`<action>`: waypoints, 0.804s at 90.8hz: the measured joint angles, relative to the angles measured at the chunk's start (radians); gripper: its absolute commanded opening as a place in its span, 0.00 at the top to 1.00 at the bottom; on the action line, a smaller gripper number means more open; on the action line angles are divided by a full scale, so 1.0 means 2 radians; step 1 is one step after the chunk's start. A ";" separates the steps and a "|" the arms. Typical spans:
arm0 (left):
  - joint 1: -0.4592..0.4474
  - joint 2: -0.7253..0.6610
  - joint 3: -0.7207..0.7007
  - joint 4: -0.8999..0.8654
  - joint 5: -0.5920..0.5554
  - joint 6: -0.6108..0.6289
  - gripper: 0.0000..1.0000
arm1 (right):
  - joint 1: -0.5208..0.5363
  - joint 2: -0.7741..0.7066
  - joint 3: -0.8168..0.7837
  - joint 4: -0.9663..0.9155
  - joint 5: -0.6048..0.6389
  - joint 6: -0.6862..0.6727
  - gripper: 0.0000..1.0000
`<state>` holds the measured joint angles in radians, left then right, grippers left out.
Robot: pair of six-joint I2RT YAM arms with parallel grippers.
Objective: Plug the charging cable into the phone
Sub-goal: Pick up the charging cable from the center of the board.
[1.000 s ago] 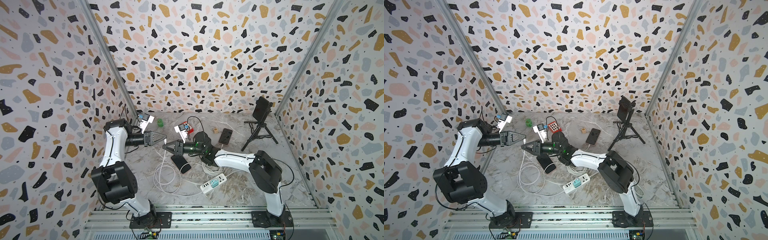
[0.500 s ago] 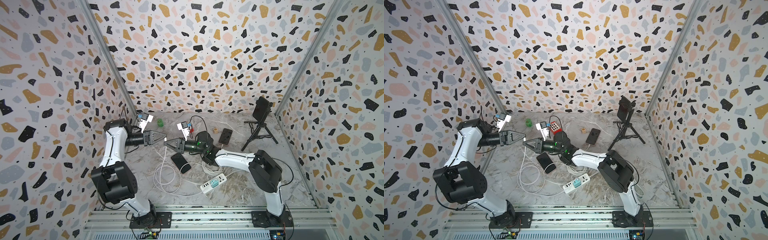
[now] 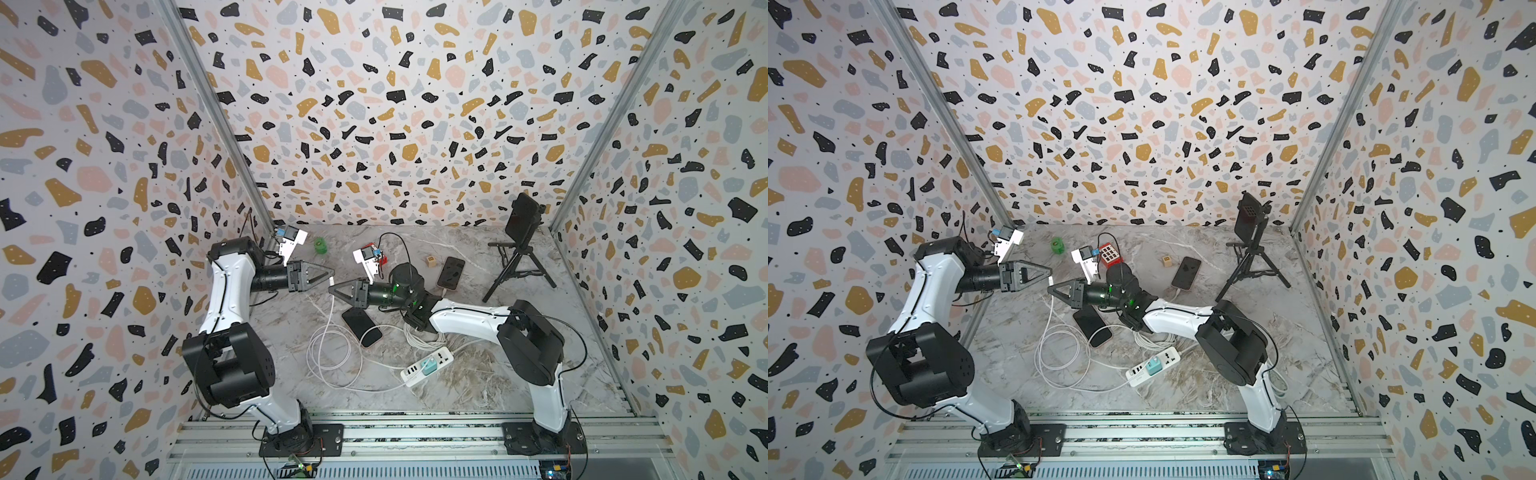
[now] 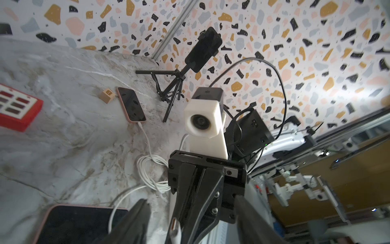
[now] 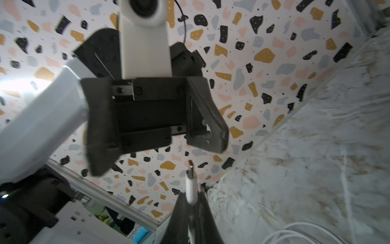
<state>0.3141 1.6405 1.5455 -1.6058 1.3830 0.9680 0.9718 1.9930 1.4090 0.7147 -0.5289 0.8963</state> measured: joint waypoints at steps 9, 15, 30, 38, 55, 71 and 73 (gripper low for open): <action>0.000 0.010 0.012 0.000 -0.007 -0.016 0.19 | -0.001 -0.021 0.000 -0.091 0.022 -0.050 1.00; 0.000 0.012 0.013 0.001 -0.016 -0.045 0.19 | -0.003 -0.036 0.000 -0.146 0.035 -0.078 1.00; -0.002 -0.025 -0.036 0.115 -0.104 -0.211 0.15 | -0.012 -0.076 -0.004 -0.235 0.058 -0.129 1.00; -0.006 -0.073 -0.078 0.195 -0.181 -0.306 0.13 | -0.016 -0.102 -0.010 -0.276 0.078 -0.153 1.00; -0.029 -0.121 -0.089 0.285 -0.320 -0.438 0.02 | -0.022 -0.145 -0.016 -0.353 0.117 -0.193 1.00; -0.078 -0.124 -0.133 0.342 -0.436 -0.522 0.00 | -0.028 -0.186 -0.054 -0.413 0.147 -0.222 1.00; -0.086 -0.124 -0.140 0.346 -0.448 -0.533 0.00 | -0.028 -0.191 -0.059 -0.419 0.150 -0.224 1.00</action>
<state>0.1421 1.3926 1.2652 -0.9134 0.4862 -0.0971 0.9150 1.6119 1.2903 -0.1234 -0.2287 0.4477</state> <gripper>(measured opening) 0.997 0.097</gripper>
